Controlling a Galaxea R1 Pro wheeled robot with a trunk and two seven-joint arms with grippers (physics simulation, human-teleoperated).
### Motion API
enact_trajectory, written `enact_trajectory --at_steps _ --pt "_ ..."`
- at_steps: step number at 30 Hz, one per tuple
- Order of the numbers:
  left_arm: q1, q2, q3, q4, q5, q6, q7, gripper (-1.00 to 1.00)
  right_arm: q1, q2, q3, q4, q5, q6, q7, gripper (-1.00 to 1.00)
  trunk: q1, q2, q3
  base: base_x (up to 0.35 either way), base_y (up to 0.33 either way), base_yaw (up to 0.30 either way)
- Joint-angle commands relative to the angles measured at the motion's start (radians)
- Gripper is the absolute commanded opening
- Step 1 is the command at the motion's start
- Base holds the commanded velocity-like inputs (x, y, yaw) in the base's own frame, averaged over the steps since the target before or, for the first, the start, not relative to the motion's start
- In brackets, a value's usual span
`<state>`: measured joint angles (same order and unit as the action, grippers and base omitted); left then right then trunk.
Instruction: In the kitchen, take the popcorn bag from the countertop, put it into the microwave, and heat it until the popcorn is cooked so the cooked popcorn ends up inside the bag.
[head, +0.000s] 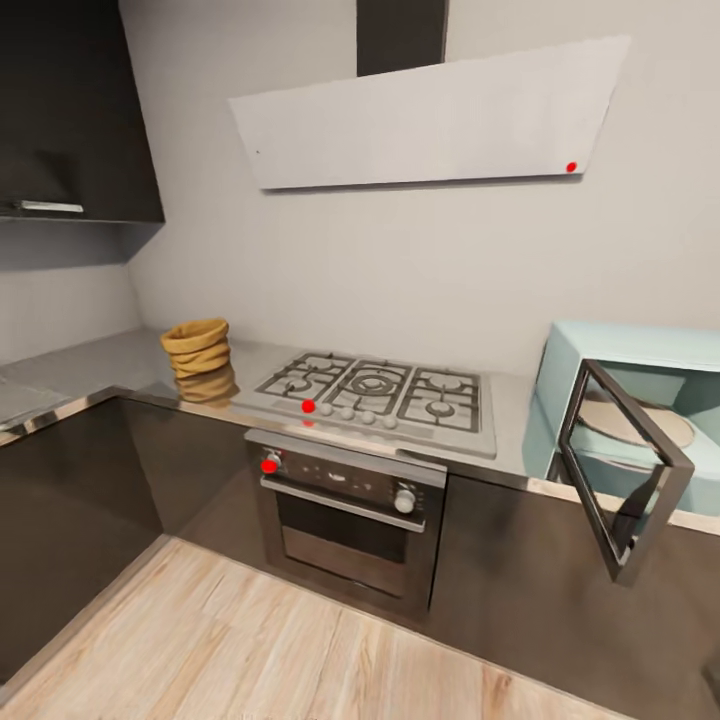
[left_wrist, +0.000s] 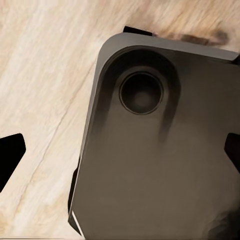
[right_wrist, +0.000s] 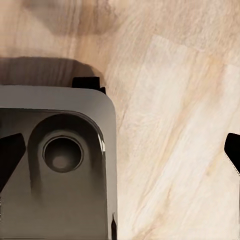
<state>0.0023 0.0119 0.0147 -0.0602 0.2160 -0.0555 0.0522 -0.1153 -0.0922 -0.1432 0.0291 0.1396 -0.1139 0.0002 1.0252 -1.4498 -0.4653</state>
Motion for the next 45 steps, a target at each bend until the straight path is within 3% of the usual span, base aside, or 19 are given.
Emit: enact_trajectory --at_steps 1,8,40,45 --pt "0.0 0.0 0.001 -0.001 0.004 -0.002 0.001 1.0 -0.001 0.0 -0.009 0.003 0.023 -0.005 0.003 1.0 0.0 0.0 -0.001 0.0 0.0 0.279" --pt "0.0 0.001 0.001 -0.001 0.003 -0.002 0.001 1.0 -0.001 0.0 -0.01 0.003 0.047 -0.01 0.004 1.0 0.0 0.0 -0.001 0.0 0.0 0.285" --pt "0.0 0.002 0.001 -0.001 0.004 -0.002 0.001 1.0 -0.001 0.009 -0.01 0.003 0.047 -0.01 -0.002 1.0 0.0 0.0 -0.001 0.0 0.0 0.272" --pt "0.0 -0.015 0.006 -0.003 0.009 -0.002 -0.003 1.0 -0.001 0.009 -0.01 0.003 0.047 -0.01 -0.002 1.0 0.0 0.0 -0.001 0.0 0.0 0.268"
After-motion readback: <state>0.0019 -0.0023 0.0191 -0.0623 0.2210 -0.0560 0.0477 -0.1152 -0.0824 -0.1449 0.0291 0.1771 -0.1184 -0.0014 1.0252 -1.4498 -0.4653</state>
